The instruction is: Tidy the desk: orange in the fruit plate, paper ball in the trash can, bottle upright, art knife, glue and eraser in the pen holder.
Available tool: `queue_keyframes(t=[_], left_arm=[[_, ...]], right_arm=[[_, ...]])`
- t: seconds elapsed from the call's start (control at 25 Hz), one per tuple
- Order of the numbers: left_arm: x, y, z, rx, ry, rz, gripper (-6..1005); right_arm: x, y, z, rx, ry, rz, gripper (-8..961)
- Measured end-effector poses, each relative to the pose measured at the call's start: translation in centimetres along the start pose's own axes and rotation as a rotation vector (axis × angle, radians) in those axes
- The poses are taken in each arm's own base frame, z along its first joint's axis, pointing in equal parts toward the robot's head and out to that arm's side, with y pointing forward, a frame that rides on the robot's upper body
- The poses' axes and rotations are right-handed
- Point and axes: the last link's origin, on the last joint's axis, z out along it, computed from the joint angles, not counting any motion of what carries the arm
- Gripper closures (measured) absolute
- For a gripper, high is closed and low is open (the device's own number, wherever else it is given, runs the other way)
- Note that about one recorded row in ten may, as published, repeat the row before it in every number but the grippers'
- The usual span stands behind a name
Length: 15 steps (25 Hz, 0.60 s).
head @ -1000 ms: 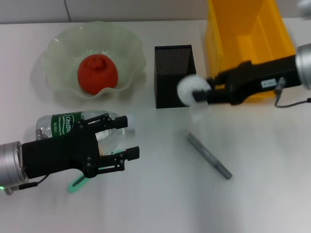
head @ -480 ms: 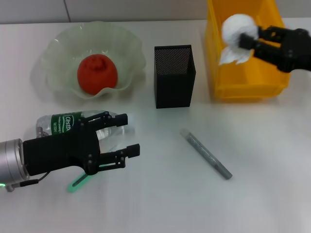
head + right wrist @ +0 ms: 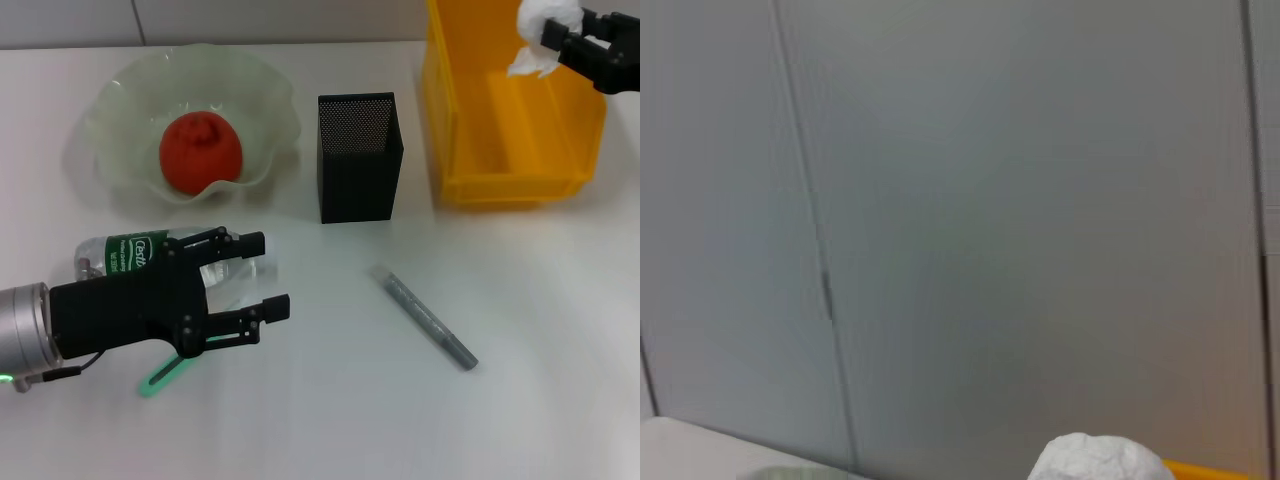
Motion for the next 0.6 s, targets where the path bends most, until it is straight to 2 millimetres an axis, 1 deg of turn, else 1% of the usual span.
queue_keyframes(t=[0.24,0.6], left_arm=[[0.0,0.0,0.0,0.001,0.0,-0.001,216],[0.0,0.0,0.0,0.001,0.001,-0.002,216]], right_arm=[[1.3,0.2,1.4,-0.002,0.024,-0.014,474],[1.7,-0.4,1.9,0.057,0.045,-0.012,448]])
